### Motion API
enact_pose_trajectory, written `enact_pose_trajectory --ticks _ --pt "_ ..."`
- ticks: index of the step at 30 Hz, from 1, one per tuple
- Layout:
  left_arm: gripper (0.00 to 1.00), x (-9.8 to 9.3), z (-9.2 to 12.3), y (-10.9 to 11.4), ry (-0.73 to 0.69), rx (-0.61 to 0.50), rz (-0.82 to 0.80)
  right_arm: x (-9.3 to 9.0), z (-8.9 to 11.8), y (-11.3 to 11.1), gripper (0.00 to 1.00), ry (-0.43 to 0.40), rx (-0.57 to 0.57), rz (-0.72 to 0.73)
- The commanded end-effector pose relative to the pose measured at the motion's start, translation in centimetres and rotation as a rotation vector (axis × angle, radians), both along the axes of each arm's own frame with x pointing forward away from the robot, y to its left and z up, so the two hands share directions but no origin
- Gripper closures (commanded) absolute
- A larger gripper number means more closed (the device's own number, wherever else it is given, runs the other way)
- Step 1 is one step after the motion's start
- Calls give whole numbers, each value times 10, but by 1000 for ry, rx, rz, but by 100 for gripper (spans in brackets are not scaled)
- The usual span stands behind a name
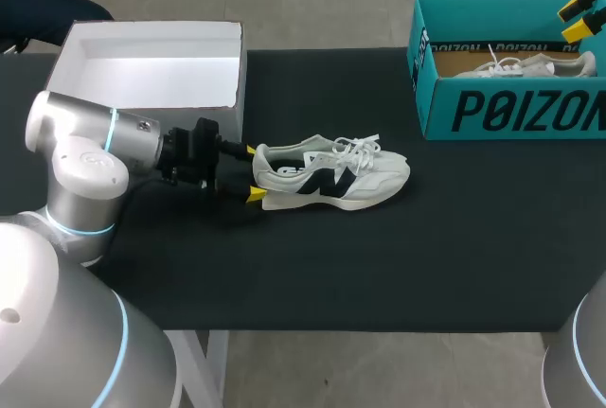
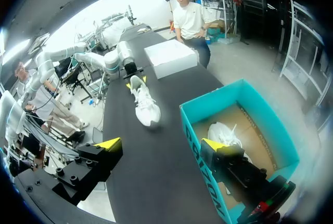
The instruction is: Take the shoe out of the shoebox, open the shoe tongue, remove and reinsert the insole, then place the shoe into the shoebox
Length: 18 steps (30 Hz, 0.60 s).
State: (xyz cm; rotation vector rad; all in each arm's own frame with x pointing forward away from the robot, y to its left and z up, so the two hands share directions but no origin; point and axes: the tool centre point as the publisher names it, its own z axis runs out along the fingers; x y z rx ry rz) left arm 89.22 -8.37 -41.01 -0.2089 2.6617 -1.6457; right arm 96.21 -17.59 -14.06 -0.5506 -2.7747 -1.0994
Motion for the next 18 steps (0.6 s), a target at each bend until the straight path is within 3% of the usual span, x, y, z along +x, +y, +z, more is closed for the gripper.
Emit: enact_pose_trajectory --ticks 1,18 --pt "0 2 -4 -9 3 2 -1 0 0 0 0 0 -1 0" --pt "0 3 -10 -18 10 23 -28 0 0 0 0 0 -1 0"
